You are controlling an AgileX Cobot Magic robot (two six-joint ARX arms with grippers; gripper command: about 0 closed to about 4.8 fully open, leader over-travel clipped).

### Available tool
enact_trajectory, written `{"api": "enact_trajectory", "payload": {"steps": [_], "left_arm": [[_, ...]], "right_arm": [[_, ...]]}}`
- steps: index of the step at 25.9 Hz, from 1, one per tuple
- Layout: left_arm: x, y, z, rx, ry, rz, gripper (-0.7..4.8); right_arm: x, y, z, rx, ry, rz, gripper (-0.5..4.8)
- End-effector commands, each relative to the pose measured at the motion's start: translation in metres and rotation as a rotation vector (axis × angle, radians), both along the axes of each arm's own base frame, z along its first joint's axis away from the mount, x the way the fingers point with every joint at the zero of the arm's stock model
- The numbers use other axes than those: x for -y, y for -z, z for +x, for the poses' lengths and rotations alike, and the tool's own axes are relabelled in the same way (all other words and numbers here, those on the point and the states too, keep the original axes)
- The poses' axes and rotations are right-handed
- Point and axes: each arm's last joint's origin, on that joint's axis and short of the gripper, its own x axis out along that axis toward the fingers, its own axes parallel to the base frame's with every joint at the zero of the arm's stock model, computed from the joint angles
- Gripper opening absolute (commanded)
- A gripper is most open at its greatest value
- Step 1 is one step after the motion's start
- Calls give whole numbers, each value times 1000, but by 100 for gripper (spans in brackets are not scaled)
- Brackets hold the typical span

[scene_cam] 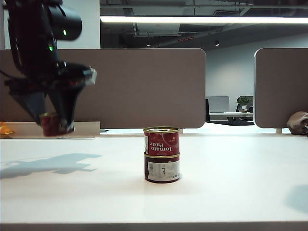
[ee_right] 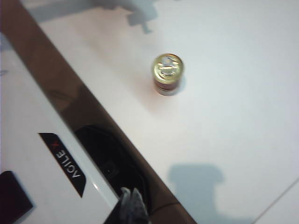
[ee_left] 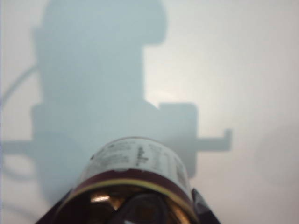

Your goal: Pick up the cans one by one and stack them together.

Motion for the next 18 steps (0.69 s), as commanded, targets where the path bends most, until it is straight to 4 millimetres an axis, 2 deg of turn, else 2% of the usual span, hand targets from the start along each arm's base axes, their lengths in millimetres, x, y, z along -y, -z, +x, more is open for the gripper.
{"api": "enact_trajectory", "payload": {"steps": [1, 4, 8, 12, 18], "left_arm": [[1, -20, -13, 16, 13, -70, 173], [9, -33, -26, 42, 62, -111, 173], [42, -44, -47, 77, 151, -148, 173], [62, -46, -54, 115, 178, -181, 173], [82, -49, -60, 156, 197, -222, 173]], "right_arm": [[2, 4, -1, 3, 9, -12, -5], [2, 8, -2, -3, 10, -21, -5], [3, 12, -2, -1, 24, -41, -5], [5, 12, -3, 12, 34, -46, -5], [9, 10, -7, 22, 35, -35, -5]]}}
